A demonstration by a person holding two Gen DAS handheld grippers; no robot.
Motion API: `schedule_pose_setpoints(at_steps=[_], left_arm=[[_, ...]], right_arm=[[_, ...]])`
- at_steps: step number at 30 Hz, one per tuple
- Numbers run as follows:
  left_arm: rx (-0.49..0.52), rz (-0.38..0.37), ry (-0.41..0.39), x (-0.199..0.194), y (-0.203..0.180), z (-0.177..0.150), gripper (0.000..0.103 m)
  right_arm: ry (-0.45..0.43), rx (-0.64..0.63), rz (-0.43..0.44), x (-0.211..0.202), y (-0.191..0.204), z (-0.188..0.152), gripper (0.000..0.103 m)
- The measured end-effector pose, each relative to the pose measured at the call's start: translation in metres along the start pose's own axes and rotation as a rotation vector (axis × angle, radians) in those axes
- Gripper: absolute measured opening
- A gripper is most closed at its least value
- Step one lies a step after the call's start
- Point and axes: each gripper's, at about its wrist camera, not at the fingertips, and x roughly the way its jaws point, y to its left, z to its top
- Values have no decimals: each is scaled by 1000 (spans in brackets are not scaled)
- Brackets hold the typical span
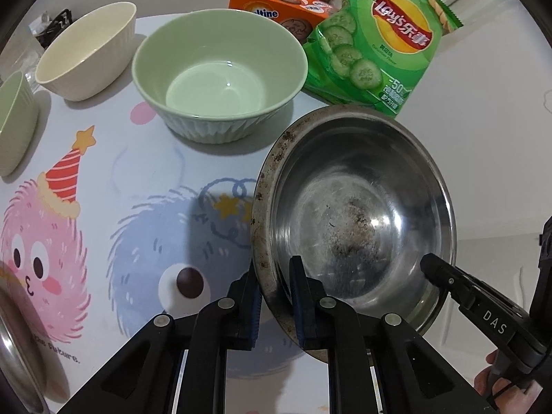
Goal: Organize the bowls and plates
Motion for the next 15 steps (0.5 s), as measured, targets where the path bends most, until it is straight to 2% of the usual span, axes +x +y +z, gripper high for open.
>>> schedule_pose_setpoints(at_steps=[9,15], left_arm=[[32,6,-16,-23,16,-9,14],[45,11,-47,-52,42,-18,14]], right_arm=[[-36,20,1,-20,22,-26,17],[-59,9,6,-33,50,-47,17]])
